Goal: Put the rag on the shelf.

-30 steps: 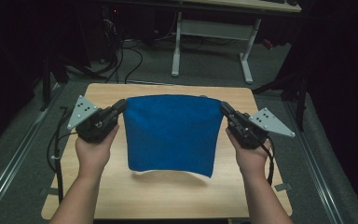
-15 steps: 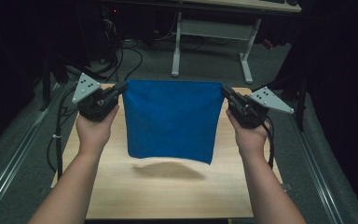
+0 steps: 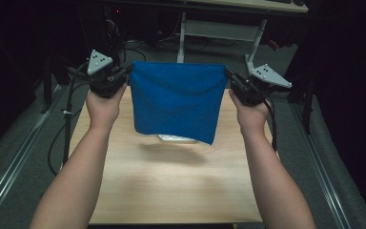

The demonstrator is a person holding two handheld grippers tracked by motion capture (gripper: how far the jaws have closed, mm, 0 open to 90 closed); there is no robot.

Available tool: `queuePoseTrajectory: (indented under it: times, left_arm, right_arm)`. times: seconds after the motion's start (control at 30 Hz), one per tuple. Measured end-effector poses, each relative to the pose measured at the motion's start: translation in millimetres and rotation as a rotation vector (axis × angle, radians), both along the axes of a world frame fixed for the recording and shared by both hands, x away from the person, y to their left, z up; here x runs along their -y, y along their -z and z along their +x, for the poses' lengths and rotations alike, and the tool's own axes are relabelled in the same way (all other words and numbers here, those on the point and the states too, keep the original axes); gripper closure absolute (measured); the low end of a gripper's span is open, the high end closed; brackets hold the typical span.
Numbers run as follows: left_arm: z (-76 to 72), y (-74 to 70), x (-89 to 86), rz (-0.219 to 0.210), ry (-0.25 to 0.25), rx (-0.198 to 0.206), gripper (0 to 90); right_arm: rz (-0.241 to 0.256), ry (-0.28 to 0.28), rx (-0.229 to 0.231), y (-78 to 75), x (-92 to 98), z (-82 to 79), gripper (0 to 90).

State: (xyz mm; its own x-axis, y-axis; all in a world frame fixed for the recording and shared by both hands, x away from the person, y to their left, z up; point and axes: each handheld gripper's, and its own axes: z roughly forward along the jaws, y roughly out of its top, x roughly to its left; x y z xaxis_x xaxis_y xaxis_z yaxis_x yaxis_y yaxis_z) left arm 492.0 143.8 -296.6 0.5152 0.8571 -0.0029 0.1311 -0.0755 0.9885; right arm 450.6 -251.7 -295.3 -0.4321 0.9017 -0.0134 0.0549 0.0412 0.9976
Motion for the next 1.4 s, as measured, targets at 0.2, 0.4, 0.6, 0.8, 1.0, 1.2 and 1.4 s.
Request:
queuePoseTrajectory:
  times: [0.2, 0.4, 0.6, 0.8, 1.0, 1.2, 1.4]
  left_arm:
    - [28.4, 9.4, 5.0, 0.017, -0.024, -0.029, 88.7]
    - [49.2, 26.5, 6.9, 0.034, -0.057, -0.054, 88.4]
    - [67.9, 59.0, 15.3, 0.12, -0.045, -0.165, 88.4]
    - [72.0, 85.0, 17.0, 0.119, -0.01, -0.244, 88.2]
    - [66.0, 102.0, 18.4, 0.085, 0.021, -0.293, 87.9]
    - [58.7, 114.8, 17.5, 0.067, 0.05, -0.316, 87.7]
    - [58.5, 125.8, 22.2, 0.085, 0.082, -0.357, 87.5]
  right_arm:
    - [-0.01, 0.022, -0.046, 8.8, 2.0, 31.1, 88.6]
    - [-0.043, 0.047, -0.09, 22.0, -0.6, 57.2, 88.6]
    - [-0.085, 0.08, -0.176, 46.0, -4.7, 77.4, 88.7]
    - [-0.116, 0.086, -0.222, 62.5, -1.4, 81.6, 88.7]
    - [-0.133, 0.091, -0.256, 79.7, 0.6, 78.6, 88.7]
    - [-0.135, 0.097, -0.299, 102.8, 5.3, 75.4, 88.7]
    - [-0.132, 0.093, -0.344, 127.3, 7.2, 72.8, 88.7]
